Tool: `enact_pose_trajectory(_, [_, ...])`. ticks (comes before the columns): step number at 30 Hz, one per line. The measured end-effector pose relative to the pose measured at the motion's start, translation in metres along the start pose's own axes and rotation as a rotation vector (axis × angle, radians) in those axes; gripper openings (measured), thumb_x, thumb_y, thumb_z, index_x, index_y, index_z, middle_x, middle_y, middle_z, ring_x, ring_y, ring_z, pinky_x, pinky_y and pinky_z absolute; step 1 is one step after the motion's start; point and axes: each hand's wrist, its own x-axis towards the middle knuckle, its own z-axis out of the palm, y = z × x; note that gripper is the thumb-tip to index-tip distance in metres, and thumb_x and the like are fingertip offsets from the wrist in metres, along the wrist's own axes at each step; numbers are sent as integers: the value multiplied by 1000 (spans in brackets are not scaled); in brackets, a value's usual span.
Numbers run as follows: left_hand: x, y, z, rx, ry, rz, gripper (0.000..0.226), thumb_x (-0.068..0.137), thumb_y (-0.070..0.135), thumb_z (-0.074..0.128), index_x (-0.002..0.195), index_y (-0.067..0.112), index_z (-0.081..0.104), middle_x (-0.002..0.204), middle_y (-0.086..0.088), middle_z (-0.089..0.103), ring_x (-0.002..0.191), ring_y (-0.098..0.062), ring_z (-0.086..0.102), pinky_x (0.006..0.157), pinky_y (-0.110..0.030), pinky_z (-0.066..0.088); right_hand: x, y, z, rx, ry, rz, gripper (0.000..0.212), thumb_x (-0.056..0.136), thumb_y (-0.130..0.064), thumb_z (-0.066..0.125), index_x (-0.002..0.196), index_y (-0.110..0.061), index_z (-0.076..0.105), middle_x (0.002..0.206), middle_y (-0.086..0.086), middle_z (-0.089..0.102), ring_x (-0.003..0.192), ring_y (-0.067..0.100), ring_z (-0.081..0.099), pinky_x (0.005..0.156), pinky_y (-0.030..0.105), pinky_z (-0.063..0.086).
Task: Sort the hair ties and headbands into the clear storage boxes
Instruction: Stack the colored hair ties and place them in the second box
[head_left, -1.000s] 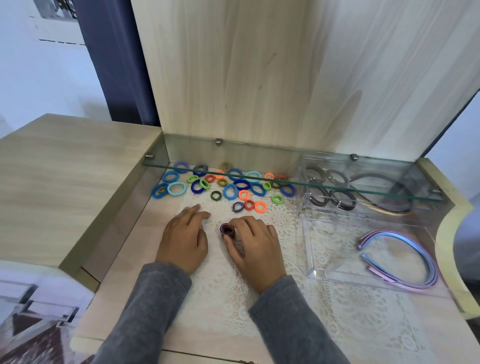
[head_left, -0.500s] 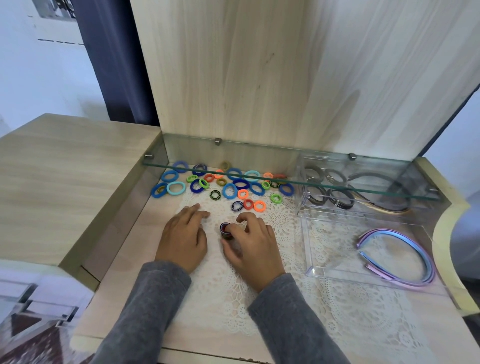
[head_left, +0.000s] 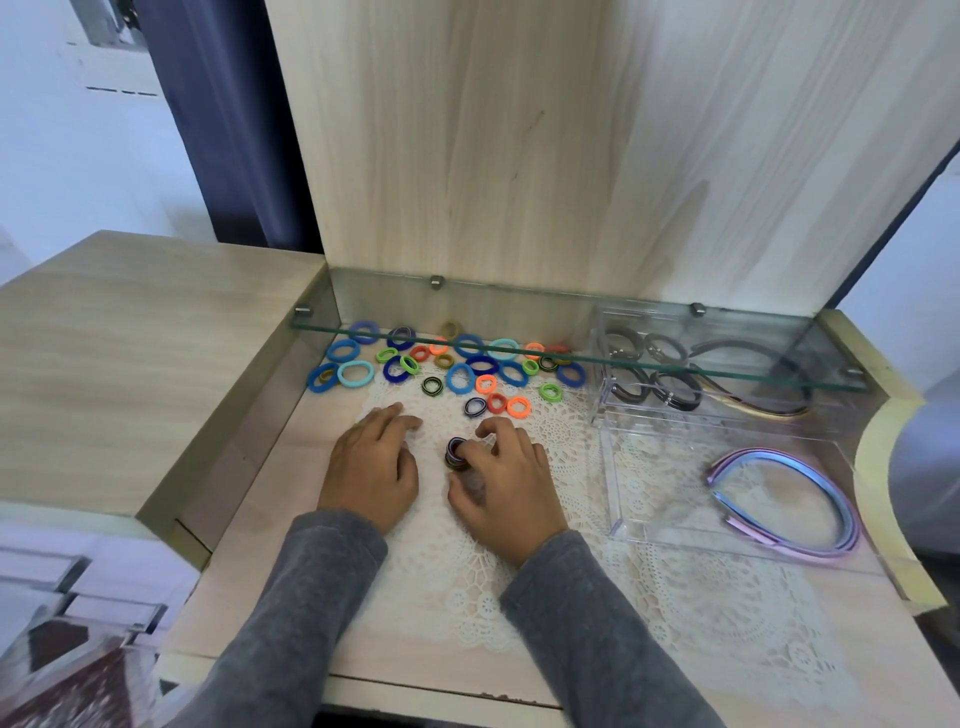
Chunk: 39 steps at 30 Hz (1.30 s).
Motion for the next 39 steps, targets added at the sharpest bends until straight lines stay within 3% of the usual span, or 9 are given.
enact_pose_trajectory(5, [-2,4,-2,136,28,-41,34,84,14,52,115,21,64,132,-2,59,122,-21,52,107,-42,33,2,1,-11,-69,-88,-14,25,79,-38,57,98,-24,63,114,2,47,102,22,45,83,38,39])
enact_pose_trajectory(9, [-6,6,-6,193,160,-36,35,77,22,43,103,22,67,110,3,68,103,-18,62,100,-42,34,4,0,-28,-139,-225,-39,33,83,-40,54,112,-27,61,118,0,42,110,22,35,90,37,33])
enact_pose_trajectory(15, [-6,13,-9,157,292,325,33,78,16,40,94,20,69,98,6,70,87,-16,66,90,-36,38,6,3,-46,-224,-314,-57,28,89,-40,53,113,-29,64,117,1,44,111,23,33,89,37,31])
enact_pose_trajectory(18, [-12,21,-6,140,243,426,39,75,14,40,98,20,71,97,6,71,90,-16,66,89,-36,41,5,3,-50,-201,-315,-68,24,91,-37,54,109,-29,67,116,0,45,110,22,33,89,36,30])
enact_pose_trajectory(24, [-26,48,5,-27,30,308,54,70,15,36,114,25,65,102,10,72,91,-11,65,97,-31,36,3,4,-54,-207,-240,-159,17,88,-29,58,97,-29,72,106,-1,49,106,23,38,83,34,29])
enact_pose_trajectory(27, [-26,55,5,-115,24,246,51,67,8,43,108,26,68,97,11,73,83,-12,64,93,-34,41,2,9,-58,-240,-219,-168,16,85,-29,62,97,-31,73,105,-1,50,104,24,40,79,34,26])
enact_pose_trajectory(32, [-23,76,5,-170,18,259,47,67,8,44,102,26,70,78,9,71,69,-11,61,89,-33,43,2,22,-86,-252,-335,-132,24,86,-41,60,107,-34,70,112,-4,46,108,20,34,89,35,28])
enact_pose_trajectory(39, [-11,122,8,-200,-15,347,49,68,10,43,106,24,69,93,7,74,76,-17,62,87,-30,39,4,51,-132,-246,-411,-50,23,82,-45,66,102,-34,71,111,-5,46,109,19,32,88,33,24])
